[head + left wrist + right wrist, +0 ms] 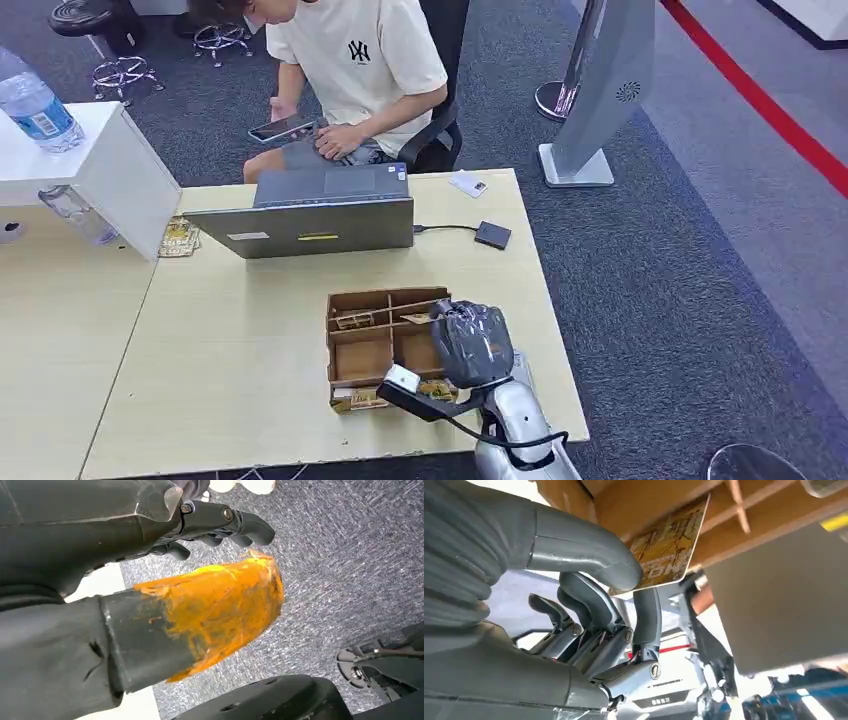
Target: Pass the card to the sensor for recognition and then transmit it.
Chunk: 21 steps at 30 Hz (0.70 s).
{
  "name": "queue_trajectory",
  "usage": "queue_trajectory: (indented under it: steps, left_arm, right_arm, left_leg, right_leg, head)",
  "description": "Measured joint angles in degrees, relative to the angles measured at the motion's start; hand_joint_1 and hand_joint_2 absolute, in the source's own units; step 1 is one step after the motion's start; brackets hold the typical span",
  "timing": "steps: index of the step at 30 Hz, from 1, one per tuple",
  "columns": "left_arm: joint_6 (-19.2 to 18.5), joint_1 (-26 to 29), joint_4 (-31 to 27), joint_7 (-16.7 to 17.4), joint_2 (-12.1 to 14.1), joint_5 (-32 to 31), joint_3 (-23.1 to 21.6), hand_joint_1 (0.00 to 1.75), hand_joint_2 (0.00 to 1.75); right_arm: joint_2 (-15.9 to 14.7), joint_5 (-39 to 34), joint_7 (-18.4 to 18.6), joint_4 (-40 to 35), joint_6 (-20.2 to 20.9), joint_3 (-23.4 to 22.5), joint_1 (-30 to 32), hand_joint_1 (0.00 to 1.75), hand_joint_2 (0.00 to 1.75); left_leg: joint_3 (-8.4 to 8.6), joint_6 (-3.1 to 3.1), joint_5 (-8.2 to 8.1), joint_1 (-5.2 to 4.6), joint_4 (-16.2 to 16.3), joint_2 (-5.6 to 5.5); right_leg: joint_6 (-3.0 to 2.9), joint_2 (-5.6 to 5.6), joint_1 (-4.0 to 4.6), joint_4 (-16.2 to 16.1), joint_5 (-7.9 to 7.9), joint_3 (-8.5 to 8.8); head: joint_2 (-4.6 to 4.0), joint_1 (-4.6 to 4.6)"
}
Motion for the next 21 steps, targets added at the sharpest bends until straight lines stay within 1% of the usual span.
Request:
queue_trajectory:
  steps: [3, 5, 8, 11, 15, 21]
  left_arm:
    - [0.04, 0.01, 0.0, -0.02, 0.0, 0.41, 0.0, 0.0, 0.0]
    - [0.18, 0.02, 0.0, -0.09, 0.0, 0.72, 0.0, 0.0, 0.0]
    - [0.52, 0.09, 0.0, -0.24, -0.02, 0.92, 0.0, 0.0, 0.0]
    - [0.66, 0.11, 0.0, -0.44, -0.02, 1.22, 0.0, 0.0, 0.0]
    - [0.7, 0.13, 0.0, -0.59, -0.02, 1.62, 0.02, 0.0, 0.0]
    - [0.85, 0.14, 0.0, -0.68, -0.11, 1.68, 0.02, 0.0, 0.0]
  right_arm:
    - [0.44, -6.03, -2.77, -4.14, 0.0, -0.63, 1.13, 1.75, 1.75]
    - [0.44, -10.76, -2.55, -7.42, 0.0, -0.65, 1.77, 1.75, 1.75]
    - [-0.22, -20.18, -1.2, -14.67, 0.0, -0.46, 3.06, 1.75, 1.75]
    - [-1.13, -26.89, -1.61, -21.1, 0.3, -0.02, 4.19, 1.75, 1.75]
    - [-1.92, -30.55, -2.6, -26.36, 0.83, 0.02, 5.31, 1.75, 1.75]
    - [-2.54, -34.36, -4.04, -29.81, 1.77, 0.02, 6.19, 1.75, 1.75]
  left_leg:
    - [0.0, 0.0, 0.0, 0.0, 0.0, -0.01]
    - [0.0, 0.0, 0.0, 0.0, 0.0, 0.0]
    - [-0.01, 0.0, 0.0, -0.01, 0.0, -0.01]
    - [-0.01, 0.0, -0.01, -0.01, 0.0, 0.0]
    - [0.0, 0.0, -0.01, -0.01, 0.0, 0.0]
    - [0.0, 0.0, 0.0, 0.0, 0.0, 0.0]
  right_leg:
    - [0.0, -0.01, 0.0, 0.0, 0.0, 0.0]
    - [0.0, 0.0, 0.0, 0.0, 0.0, 0.0]
    - [0.0, 0.0, -0.01, 0.0, 0.0, 0.0]
    - [0.0, -0.01, -0.01, -0.01, 0.0, 0.0]
    - [0.0, -0.01, 0.0, -0.01, 0.0, 0.0]
    - [0.0, -0.01, 0.0, 0.0, 0.0, 0.0]
  head:
    - [0.0, 0.0]
    - [0.0, 0.0]
    - [0.0, 0.0]
    - [0.0, 0.0]
    - [0.0, 0.0]
    - [0.0, 0.0]
